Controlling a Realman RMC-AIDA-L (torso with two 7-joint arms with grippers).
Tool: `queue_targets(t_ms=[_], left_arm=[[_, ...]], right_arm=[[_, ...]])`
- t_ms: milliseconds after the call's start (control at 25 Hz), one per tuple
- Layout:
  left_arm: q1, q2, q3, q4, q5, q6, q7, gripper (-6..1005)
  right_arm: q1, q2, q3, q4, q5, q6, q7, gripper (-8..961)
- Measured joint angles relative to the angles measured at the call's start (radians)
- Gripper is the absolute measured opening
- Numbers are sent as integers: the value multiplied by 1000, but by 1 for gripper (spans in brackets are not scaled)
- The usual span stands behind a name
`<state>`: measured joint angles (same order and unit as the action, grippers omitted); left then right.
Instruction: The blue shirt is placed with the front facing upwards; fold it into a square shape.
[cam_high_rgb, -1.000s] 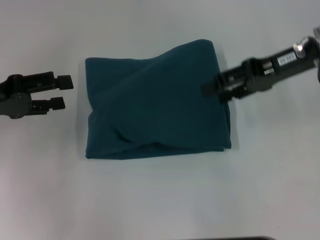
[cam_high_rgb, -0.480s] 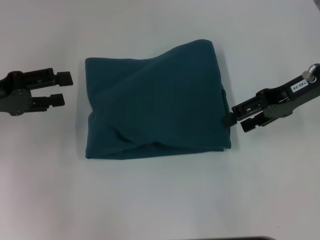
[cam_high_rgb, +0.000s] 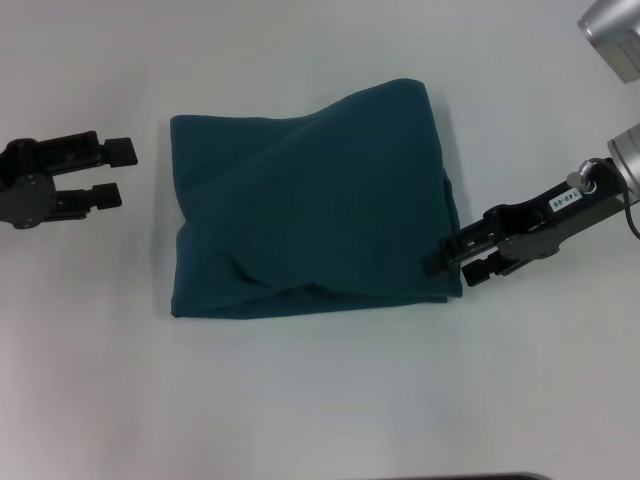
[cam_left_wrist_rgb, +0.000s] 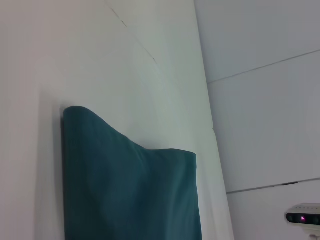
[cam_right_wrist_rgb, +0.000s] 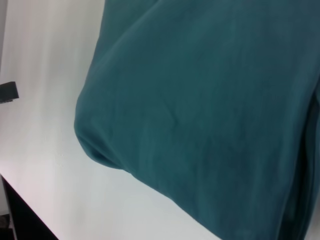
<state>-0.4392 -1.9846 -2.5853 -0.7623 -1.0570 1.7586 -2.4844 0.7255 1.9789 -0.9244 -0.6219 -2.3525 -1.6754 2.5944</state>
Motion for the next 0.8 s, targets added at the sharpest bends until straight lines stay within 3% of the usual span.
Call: queue_targets(t_ms=[440, 800], left_arm=[[2, -3, -10, 4, 1, -5, 10, 886], [4, -3, -10, 5, 1, -8, 11, 885]], right_arm=[[9, 27, -3, 3, -1, 40, 1, 882], [20, 28, -14, 39, -1, 69, 11, 882]])
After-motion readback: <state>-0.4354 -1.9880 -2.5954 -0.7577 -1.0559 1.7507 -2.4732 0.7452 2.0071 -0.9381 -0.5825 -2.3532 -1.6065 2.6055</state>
